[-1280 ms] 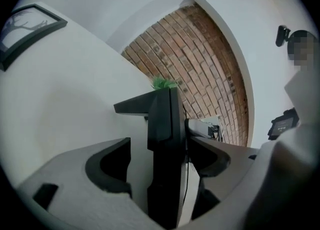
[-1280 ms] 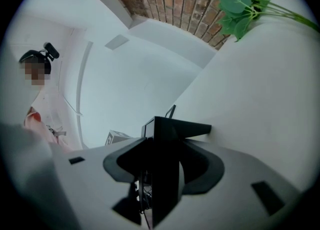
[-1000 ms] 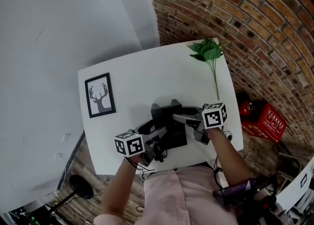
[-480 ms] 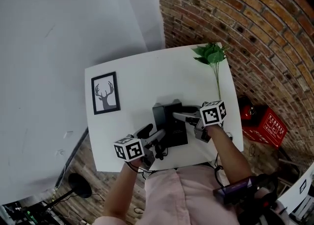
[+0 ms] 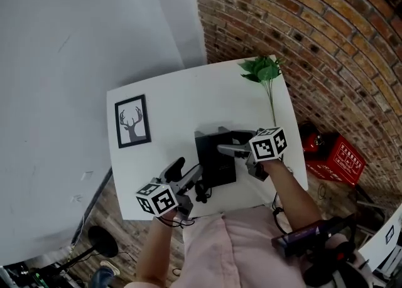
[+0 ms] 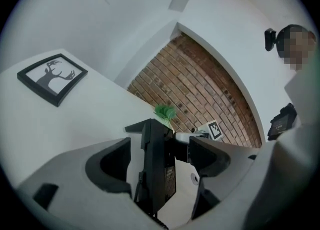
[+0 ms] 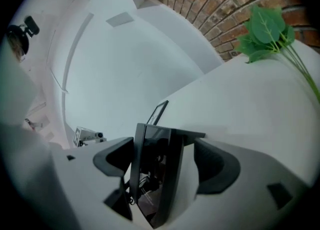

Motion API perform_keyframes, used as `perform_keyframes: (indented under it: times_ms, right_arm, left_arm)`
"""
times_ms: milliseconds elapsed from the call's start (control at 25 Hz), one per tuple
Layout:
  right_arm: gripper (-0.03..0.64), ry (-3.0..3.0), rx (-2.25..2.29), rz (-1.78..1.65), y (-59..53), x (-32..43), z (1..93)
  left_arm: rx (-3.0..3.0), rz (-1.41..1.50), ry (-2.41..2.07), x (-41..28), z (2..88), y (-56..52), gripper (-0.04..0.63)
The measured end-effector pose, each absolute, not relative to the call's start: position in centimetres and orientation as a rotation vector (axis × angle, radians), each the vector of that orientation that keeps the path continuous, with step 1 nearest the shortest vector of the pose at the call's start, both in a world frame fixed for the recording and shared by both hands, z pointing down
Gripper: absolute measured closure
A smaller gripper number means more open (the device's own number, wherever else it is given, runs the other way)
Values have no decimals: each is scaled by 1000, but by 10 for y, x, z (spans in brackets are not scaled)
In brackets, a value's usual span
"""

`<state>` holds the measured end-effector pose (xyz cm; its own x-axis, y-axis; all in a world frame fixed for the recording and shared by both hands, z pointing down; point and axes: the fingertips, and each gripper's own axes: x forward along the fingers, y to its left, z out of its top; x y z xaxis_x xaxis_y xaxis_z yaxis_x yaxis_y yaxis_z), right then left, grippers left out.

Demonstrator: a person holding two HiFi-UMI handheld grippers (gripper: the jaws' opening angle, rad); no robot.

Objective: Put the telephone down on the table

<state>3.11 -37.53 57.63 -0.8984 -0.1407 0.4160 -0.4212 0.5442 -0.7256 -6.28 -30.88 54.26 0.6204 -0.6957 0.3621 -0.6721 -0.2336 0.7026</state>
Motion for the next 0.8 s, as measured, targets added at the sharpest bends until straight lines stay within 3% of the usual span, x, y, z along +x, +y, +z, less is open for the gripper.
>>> perform_keyframes:
  times_ms: [120, 400, 640, 800]
  right_arm:
    - [236, -2480, 506, 1248, -378, 36, 570]
    - [295, -2713, 756, 957, -408, 49, 474]
    - [469, -2915, 988, 458, -416, 40, 357]
    - [572, -2911, 1140, 179, -410, 39, 318]
  left_arm:
    - [1998, -61, -1122, -65, 520, -316, 225]
    - [2235, -150, -1356, -81, 415, -361, 355]
    - [2426, -127, -1712, -84, 316, -384, 463]
    - [2435, -116, -1945, -87, 281, -385, 596]
